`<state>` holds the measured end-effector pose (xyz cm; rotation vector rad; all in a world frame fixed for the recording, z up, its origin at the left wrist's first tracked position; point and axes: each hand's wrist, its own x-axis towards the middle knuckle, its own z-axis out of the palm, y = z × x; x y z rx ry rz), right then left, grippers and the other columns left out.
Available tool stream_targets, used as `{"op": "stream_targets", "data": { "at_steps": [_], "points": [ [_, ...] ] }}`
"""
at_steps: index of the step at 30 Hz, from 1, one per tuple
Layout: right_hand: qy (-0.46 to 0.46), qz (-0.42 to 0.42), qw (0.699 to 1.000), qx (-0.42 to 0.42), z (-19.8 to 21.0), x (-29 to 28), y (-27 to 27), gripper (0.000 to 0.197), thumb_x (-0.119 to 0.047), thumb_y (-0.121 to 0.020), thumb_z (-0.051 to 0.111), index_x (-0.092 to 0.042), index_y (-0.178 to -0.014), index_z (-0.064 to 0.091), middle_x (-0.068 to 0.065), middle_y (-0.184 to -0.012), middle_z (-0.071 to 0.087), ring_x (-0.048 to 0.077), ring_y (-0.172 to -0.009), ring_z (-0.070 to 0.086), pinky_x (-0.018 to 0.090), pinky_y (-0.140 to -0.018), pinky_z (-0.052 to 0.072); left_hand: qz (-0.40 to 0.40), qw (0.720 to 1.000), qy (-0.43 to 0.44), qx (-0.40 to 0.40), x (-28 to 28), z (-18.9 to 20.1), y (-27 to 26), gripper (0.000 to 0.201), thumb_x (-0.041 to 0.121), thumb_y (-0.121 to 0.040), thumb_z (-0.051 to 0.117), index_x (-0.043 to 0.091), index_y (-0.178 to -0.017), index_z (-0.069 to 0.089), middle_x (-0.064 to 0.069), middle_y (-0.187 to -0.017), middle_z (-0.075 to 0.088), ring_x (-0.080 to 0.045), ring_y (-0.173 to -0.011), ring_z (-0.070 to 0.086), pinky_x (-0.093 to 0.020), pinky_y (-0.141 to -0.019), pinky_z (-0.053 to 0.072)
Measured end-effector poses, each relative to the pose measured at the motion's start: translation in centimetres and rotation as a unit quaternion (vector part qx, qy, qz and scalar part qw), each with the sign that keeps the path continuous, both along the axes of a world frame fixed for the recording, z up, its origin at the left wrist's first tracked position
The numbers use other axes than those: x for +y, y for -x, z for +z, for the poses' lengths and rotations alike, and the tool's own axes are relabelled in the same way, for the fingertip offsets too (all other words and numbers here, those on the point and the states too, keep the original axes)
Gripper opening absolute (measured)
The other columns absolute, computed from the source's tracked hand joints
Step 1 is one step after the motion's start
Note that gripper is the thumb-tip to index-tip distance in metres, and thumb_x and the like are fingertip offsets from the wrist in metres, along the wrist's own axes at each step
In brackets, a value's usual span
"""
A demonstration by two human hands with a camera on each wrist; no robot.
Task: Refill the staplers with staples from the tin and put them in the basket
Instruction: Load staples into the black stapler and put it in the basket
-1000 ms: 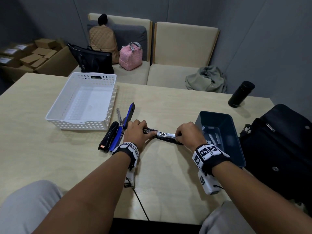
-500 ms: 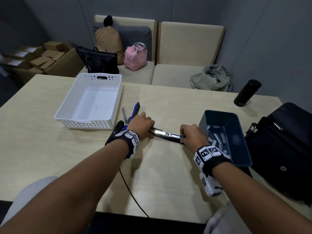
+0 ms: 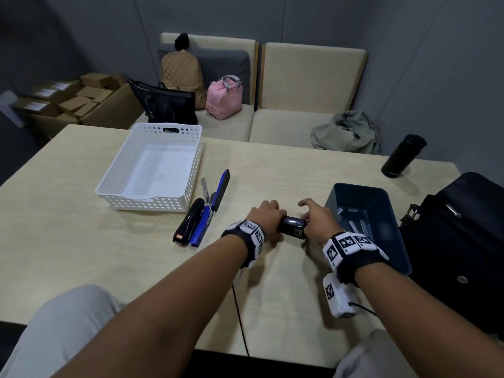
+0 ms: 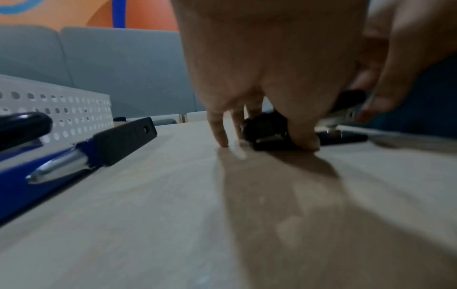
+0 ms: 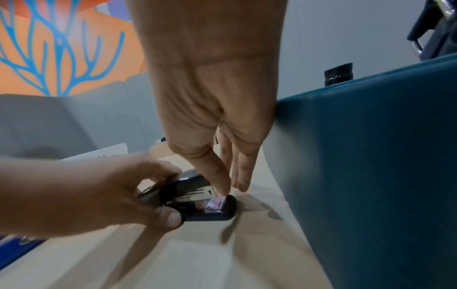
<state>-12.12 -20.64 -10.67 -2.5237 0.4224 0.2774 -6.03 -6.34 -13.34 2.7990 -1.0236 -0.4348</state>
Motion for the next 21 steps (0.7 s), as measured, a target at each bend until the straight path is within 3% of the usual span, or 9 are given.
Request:
{"op": "stream_targets", "data": {
  "at_steps": [4,7,9,13,15,17,19,21],
  "points": [
    [-0.038,0.028,0.998,0.047,0.3,0.2,-0.2,0.073,0.004,-0.077,0.055,-0.021,-0.142,0.032,0.011,-0.122,0.061,0.029,-0.112,0.056,0.043,-0.093,0.052,-0.012,0.999,-0.006,-0.052,0.2,-1.0,0.2,0.030,0.023,-0.089,0.058,0.006,-0.113,0.056,-0.013,-0.116,0.055,-0.032,-0.108,0.054,-0.039,-0.071,0.044],
    [-0.062,-0.008,0.997,0.046,0.1,0.3,-0.6,0.085,0.002,-0.076,0.058,-0.018,-0.149,0.019,0.016,-0.135,0.050,0.032,-0.121,0.050,0.039,-0.098,0.047,-0.011,0.998,-0.017,-0.062,1.5,0.8,-2.3,0.030,0.023,-0.092,0.056,0.005,-0.115,0.052,-0.015,-0.116,0.059,-0.034,-0.107,0.057,-0.042,-0.076,0.046],
    [-0.069,-0.006,0.996,0.049,0.0,0.9,-1.2,0.088,-0.002,-0.078,0.061,-0.017,-0.151,0.014,0.018,-0.144,0.041,0.034,-0.129,0.044,0.040,-0.104,0.042,0.020,0.997,0.011,-0.070,3.6,3.2,-5.1,0.033,0.025,-0.093,0.057,0.005,-0.116,0.048,-0.017,-0.114,0.060,-0.036,-0.104,0.058,-0.044,-0.078,0.047],
    [-0.039,0.089,0.991,0.091,0.5,3.2,-2.5,0.089,-0.009,-0.082,0.064,-0.017,-0.153,0.011,0.017,-0.152,0.034,0.033,-0.137,0.037,0.038,-0.107,0.036,0.141,0.975,0.137,-0.109,8.2,7.7,-10.6,0.039,0.024,-0.091,0.059,0.003,-0.118,0.040,-0.025,-0.106,0.063,-0.042,-0.092,0.062,-0.041,-0.068,0.042],
    [-0.019,0.128,0.986,0.102,0.6,4.5,-3.5,0.089,-0.014,-0.083,0.063,-0.019,-0.153,0.010,0.016,-0.152,0.033,0.031,-0.138,0.036,0.037,-0.108,0.035,0.228,0.952,0.167,-0.118,10.4,8.4,-13.3,0.041,0.019,-0.093,0.054,0.001,-0.126,0.037,-0.027,-0.113,0.060,-0.044,-0.101,0.060,-0.043,-0.075,0.043],
    [0.000,0.164,0.979,0.121,0.3,5.6,-4.1,0.091,-0.021,-0.083,0.064,-0.020,-0.154,0.007,0.013,-0.155,0.030,0.029,-0.140,0.033,0.036,-0.110,0.034,0.332,0.926,0.160,-0.086,12.7,8.2,-15.6,0.049,0.014,-0.094,0.049,-0.003,-0.137,0.030,-0.029,-0.127,0.054,-0.045,-0.114,0.055,-0.046,-0.089,0.044],
    [0.025,0.188,0.972,0.139,-0.6,6.6,-4.2,0.092,-0.027,-0.083,0.064,-0.021,-0.154,0.005,0.008,-0.159,0.021,0.029,-0.145,0.025,0.039,-0.115,0.031,0.410,0.904,0.114,-0.041,14.8,7.0,-17.6,0.057,0.020,-0.097,0.045,-0.003,-0.144,0.024,-0.028,-0.140,0.044,-0.044,-0.124,0.049,-0.048,-0.101,0.042],
    [0.065,0.207,0.963,0.160,-1.4,7.4,-3.6,0.093,-0.033,-0.083,0.063,-0.026,-0.154,0.002,0.003,-0.163,0.007,0.033,-0.149,0.009,0.048,-0.117,0.027,0.437,0.897,0.062,0.001,16.4,5.4,-18.5,0.051,0.024,-0.099,0.042,-0.001,-0.144,0.033,-0.025,-0.143,0.042,-0.041,-0.128,0.046,-0.045,-0.104,0.039]
  ]
}}
